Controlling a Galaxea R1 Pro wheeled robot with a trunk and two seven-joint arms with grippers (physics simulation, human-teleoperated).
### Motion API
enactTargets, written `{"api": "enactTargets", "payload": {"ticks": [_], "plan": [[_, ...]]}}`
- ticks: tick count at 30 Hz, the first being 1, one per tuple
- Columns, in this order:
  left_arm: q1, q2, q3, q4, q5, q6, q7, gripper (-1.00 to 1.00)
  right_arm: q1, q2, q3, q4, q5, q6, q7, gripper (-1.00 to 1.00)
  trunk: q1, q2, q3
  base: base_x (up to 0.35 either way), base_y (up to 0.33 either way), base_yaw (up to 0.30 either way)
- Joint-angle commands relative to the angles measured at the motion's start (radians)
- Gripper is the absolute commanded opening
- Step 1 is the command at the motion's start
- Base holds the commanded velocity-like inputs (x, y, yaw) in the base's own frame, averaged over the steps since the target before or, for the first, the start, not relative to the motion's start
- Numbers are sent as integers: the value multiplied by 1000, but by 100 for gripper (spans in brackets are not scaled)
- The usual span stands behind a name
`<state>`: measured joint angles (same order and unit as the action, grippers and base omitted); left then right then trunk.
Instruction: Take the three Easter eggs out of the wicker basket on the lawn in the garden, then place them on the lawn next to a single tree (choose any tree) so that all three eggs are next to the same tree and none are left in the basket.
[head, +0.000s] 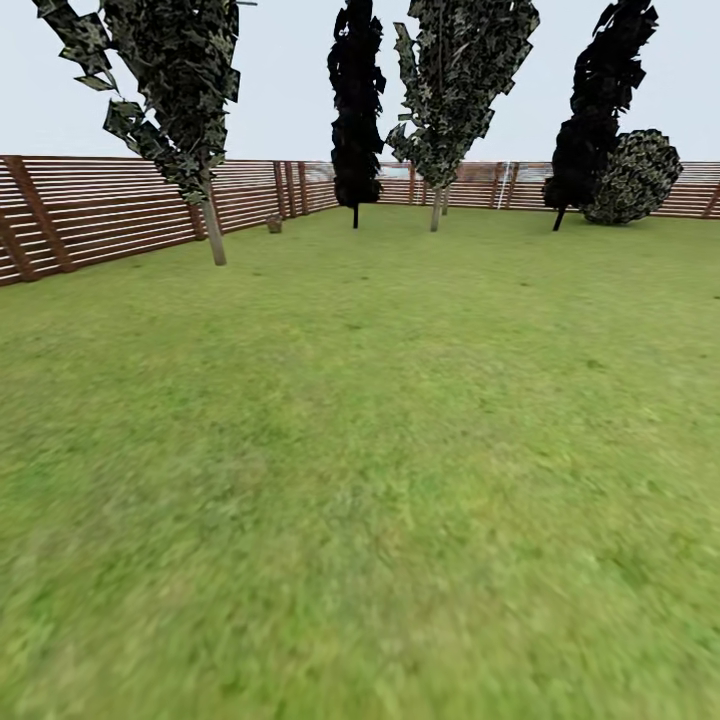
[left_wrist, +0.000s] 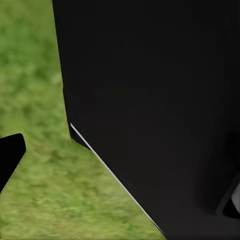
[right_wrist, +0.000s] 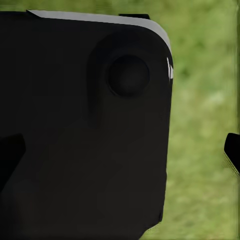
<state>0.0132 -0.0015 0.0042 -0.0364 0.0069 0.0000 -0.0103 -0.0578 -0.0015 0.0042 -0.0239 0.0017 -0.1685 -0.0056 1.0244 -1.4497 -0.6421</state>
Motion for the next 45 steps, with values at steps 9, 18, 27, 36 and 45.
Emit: {"api": "enactTargets", "payload": {"ticks": [9, 18, 27, 36, 45], "plan": [[1, 0, 0, -2, 1, 0, -1, 100, 0, 0, 0, 1, 0, -3, -1, 100, 1, 0, -1, 340, 0, 0], [1, 0, 0, -2, 1, 0, -2, 100, 0, 0, 0, 1, 0, -3, -1, 100, 1, 0, -1, 341, 0, 0], [1, 0, 0, -2, 1, 0, -1, 100, 0, 0, 0, 1, 0, -3, -1, 100, 1, 0, -1, 340, 0, 0], [1, 0, 0, -2, 1, 0, -1, 100, 0, 0, 0, 1, 0, -3, -1, 100, 1, 0, -1, 340, 0, 0], [1, 0, 0, -2, 1, 0, -1, 100, 0, 0, 0, 1, 0, -3, -1, 100, 1, 0, -1, 340, 0, 0]]}}
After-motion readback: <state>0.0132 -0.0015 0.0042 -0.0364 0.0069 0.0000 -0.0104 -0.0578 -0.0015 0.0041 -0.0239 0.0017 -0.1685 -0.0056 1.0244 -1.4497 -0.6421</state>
